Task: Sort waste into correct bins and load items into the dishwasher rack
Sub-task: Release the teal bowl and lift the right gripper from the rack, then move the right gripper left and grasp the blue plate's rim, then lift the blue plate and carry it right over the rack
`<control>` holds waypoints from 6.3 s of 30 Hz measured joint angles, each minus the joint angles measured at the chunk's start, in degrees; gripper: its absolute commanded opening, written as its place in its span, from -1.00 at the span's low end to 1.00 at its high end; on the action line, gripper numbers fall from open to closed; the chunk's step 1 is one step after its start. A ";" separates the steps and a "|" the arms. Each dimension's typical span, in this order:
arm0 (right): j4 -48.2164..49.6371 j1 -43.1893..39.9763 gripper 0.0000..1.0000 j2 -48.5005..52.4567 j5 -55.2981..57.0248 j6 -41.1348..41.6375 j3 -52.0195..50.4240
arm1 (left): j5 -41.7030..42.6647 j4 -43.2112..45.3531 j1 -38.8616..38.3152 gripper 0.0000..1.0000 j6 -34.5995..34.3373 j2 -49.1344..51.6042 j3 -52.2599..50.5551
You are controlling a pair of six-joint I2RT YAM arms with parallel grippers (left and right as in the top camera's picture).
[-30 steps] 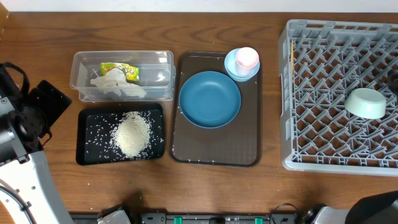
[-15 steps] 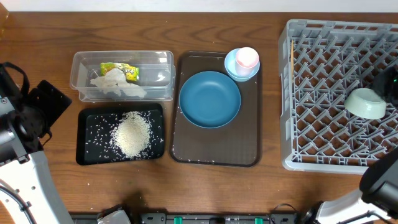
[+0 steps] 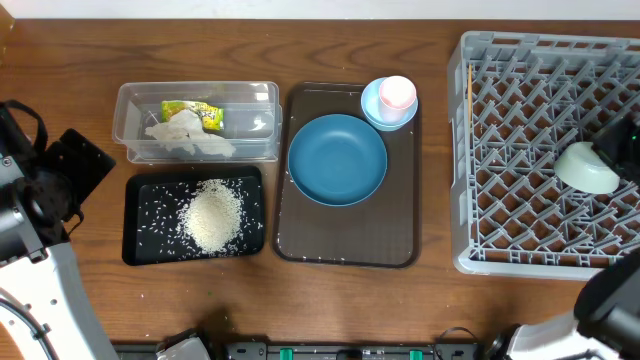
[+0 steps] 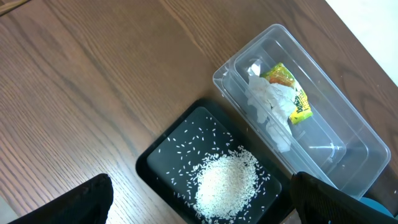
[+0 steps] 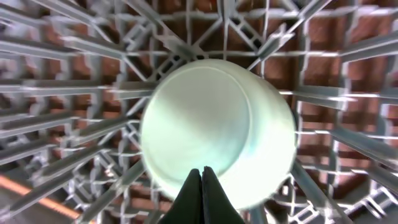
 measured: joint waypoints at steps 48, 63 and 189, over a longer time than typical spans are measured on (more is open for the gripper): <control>1.05 2.93 0.84 -15.96 -16.57 -0.72 -0.09 | -0.02 0.00 0.00 0.86 0.00 0.00 0.00; 14.27 38.64 0.79 -13.99 -27.36 -6.84 -0.09 | -0.02 0.00 0.00 0.86 0.00 0.00 0.00; -20.59 78.34 -0.98 20.22 -2.38 -13.51 37.11 | -0.02 -0.02 0.00 0.86 0.00 0.00 0.00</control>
